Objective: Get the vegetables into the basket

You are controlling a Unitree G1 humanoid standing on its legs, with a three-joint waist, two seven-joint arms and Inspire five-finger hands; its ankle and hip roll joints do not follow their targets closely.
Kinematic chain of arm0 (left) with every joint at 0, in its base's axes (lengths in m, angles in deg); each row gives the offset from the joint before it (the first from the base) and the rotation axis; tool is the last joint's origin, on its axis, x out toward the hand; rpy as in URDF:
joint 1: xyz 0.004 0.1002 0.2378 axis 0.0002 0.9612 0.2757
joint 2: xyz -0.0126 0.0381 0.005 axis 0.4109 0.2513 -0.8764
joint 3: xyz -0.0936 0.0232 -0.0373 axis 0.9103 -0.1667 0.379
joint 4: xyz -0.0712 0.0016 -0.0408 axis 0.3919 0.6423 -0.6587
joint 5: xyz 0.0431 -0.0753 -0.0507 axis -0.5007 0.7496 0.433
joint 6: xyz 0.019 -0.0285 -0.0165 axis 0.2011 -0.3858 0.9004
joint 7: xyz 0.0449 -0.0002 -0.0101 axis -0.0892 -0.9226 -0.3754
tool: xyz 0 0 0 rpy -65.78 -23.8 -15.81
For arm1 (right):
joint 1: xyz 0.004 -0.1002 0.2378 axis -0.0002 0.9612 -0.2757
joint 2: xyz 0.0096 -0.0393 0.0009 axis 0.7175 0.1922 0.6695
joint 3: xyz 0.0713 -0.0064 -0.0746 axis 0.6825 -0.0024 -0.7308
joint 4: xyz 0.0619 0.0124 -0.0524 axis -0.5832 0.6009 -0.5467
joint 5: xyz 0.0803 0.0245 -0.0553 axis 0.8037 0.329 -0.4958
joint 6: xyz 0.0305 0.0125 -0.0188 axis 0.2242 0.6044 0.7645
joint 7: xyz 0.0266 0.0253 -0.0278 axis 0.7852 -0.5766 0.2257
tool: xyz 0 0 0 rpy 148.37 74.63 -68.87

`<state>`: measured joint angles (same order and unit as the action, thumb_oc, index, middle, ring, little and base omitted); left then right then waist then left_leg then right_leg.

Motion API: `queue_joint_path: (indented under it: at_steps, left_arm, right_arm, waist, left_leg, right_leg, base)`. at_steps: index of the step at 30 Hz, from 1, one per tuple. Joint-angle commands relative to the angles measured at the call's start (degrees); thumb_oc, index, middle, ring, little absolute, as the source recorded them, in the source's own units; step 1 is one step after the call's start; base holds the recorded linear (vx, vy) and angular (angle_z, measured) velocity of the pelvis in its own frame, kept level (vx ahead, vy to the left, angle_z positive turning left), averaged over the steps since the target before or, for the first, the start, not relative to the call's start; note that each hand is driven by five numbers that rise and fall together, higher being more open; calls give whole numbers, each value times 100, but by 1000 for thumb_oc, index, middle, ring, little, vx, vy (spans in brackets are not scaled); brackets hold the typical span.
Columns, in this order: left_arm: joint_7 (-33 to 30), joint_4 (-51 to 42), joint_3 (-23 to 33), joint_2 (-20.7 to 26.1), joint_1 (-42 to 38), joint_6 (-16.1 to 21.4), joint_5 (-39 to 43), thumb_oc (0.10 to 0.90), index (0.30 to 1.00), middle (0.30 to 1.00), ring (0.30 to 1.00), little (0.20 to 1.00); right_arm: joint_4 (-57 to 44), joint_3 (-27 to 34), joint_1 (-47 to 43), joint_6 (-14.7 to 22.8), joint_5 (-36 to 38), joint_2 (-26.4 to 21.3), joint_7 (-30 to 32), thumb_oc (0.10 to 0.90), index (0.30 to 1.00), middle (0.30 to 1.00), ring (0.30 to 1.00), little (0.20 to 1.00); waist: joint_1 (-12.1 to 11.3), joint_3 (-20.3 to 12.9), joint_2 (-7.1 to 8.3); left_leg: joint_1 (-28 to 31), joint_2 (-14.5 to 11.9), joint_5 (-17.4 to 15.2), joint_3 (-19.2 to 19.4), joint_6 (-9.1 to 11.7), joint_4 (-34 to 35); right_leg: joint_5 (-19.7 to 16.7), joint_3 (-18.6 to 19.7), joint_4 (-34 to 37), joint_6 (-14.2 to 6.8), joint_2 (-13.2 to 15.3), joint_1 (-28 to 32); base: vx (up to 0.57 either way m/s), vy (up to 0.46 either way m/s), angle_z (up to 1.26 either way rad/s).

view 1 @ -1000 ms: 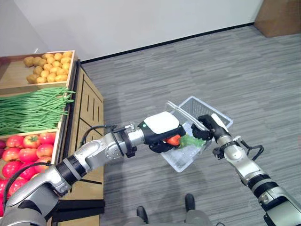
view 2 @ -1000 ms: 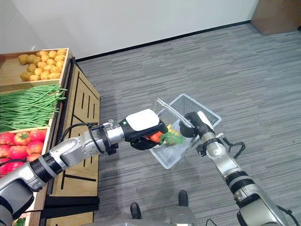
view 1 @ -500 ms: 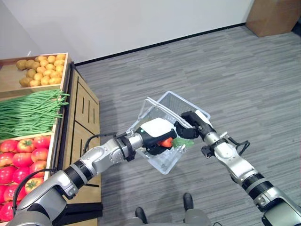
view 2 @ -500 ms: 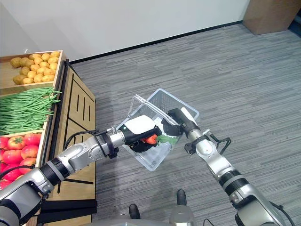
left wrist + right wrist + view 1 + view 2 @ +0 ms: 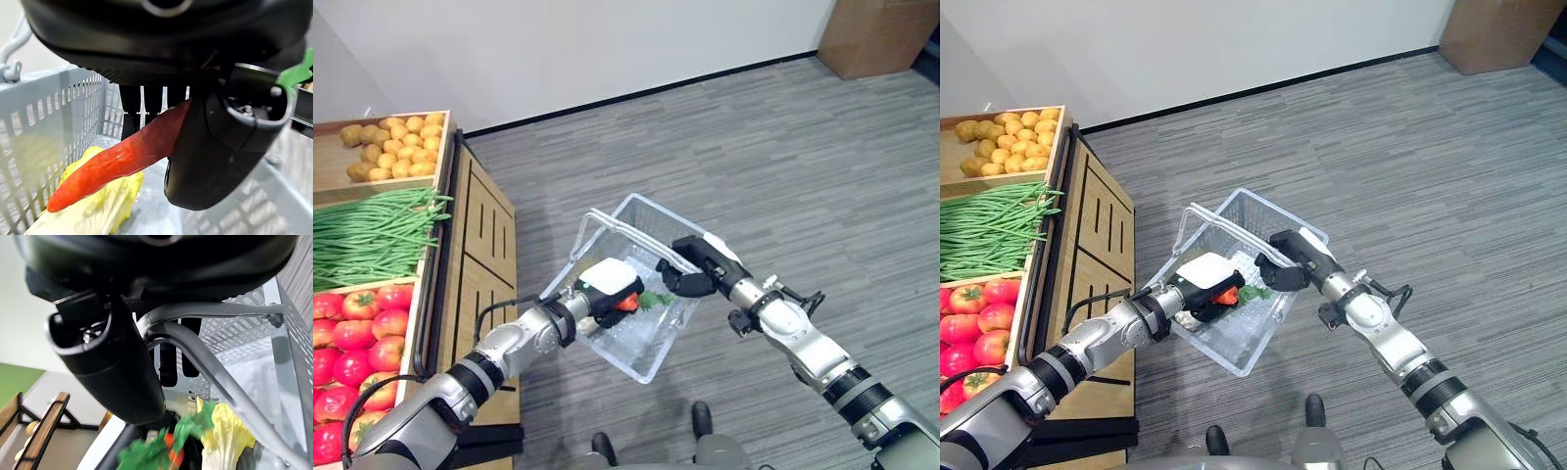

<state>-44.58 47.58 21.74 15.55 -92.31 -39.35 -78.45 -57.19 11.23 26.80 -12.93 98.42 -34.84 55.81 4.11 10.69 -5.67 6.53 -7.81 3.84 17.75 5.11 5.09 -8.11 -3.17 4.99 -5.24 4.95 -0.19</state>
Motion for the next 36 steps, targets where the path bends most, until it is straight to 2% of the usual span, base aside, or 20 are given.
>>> queue_joint_path:
  at_steps: [1,5,6,7,8,17,20,22,28,31,33,34,36]
  left_arm:
    - [-594,388,325,-46,-562,-20,-57,400,300,300,300,300]
    - [-714,655,337,-184,-581,-149,-297,400,300,300,300,300]
    - [-744,714,339,-212,-584,-196,-362,486,421,421,421,421]
    - [-796,850,341,-301,-595,-310,-495,759,802,802,802,802]
    - [-834,898,338,-350,-600,-341,-567,900,1000,1000,1000,1000]
    - [-951,1046,317,-570,-577,-567,-1004,900,1000,1000,1000,1000]
    - [-900,976,330,-618,-551,-667,-1100,900,1000,1000,1000,1000]
    - [-816,583,323,-551,-547,-538,-1000,900,1000,1000,1000,1000]
    - [-246,-962,462,16,-114,71,-138,900,1000,1000,1000,1000]
    - [45,-1774,724,440,320,251,399,900,1000,1000,1000,1000]
    - [125,-1944,824,543,453,278,562,900,1000,1000,1000,1000]
    - [349,-2277,1008,710,774,327,1045,900,1000,1000,1000,1000]
    - [512,-2491,1102,825,903,361,1316,900,1000,1000,1000,1000]
  right_arm:
    - [-1207,257,-615,890,911,381,-80,400,300,300,300,300]
    - [-1481,251,-487,904,1178,370,-198,400,300,300,300,300]
    - [-1536,229,-477,899,1198,366,-219,400,300,300,300,300]
    - [-1625,215,-446,895,1231,369,-240,400,300,300,300,300]
    - [-1657,216,-436,896,1226,357,-248,400,300,300,300,300]
    - [-1670,220,-405,890,1132,397,-148,400,300,300,300,300]
    - [-1526,248,-383,855,861,396,-38,400,300,300,300,300]
    - [-1220,354,-378,814,422,387,182,400,300,300,300,300]
    - [-250,803,-294,726,-141,560,626,400,300,300,300,300]
    - [278,1031,-273,705,-396,679,860,400,300,300,300,300]
    - [420,1086,-268,675,-472,691,921,400,300,300,300,300]
    - [821,1216,-244,620,-550,746,1038,400,300,300,300,300]
    - [992,1259,-244,591,-610,758,1057,400,300,300,300,300]
  waist:
    - [96,-364,370]
    - [123,-350,381]
    - [127,-344,385]
    - [144,-332,395]
    - [146,-326,395]
    - [125,-326,400]
    - [92,-325,413]
    - [57,-330,414]
    - [-61,-390,416]
    - [-177,-418,435]
    - [-205,-420,439]
    - [-263,-424,431]
    - [-286,-432,432]
  left_leg:
    - [40,75,-224,-170,128,-9]
    - [24,76,-223,-155,129,-9]
    - [22,73,-220,-152,129,-9]
    - [18,62,-216,-144,133,-9]
    - [14,58,-213,-146,135,-9]
    - [11,34,-200,-141,127,-9]
    - [14,39,-206,-180,119,-9]
    - [7,44,-214,-233,106,-9]
    - [22,89,-253,-361,73,-9]
    - [21,112,-269,-439,54,-9]
    - [18,118,-266,-461,50,-9]
    - [6,129,-255,-499,47,-9]
    - [1,134,-252,-516,44,-9]
  right_leg:
    - [665,-343,1,-381,272,451]
    - [655,-316,1,-376,262,423]
    - [651,-318,1,-373,258,415]
    - [649,-313,1,-368,255,399]
    - [650,-306,1,-368,250,392]
    - [663,-312,1,-352,241,405]
    - [671,-343,1,-346,249,426]
    - [671,-369,1,-347,258,448]
    - [688,-473,1,-349,292,550]
    - [697,-542,1,-344,305,596]
    - [696,-554,1,-344,308,606]
    - [689,-586,1,-345,318,614]
    - [689,-601,1,-344,323,618]
  base:
    - [0,0,0]
    - [0,0,0]
    - [0,0,0]
    - [0,0,0]
    - [0,0,0]
    - [0,0,0]
    - [0,0,0]
    - [0,0,0]
    - [19,10,6]
    - [12,7,6]
    - [-2,10,9]
    - [-6,18,9]
    - [0,10,7]
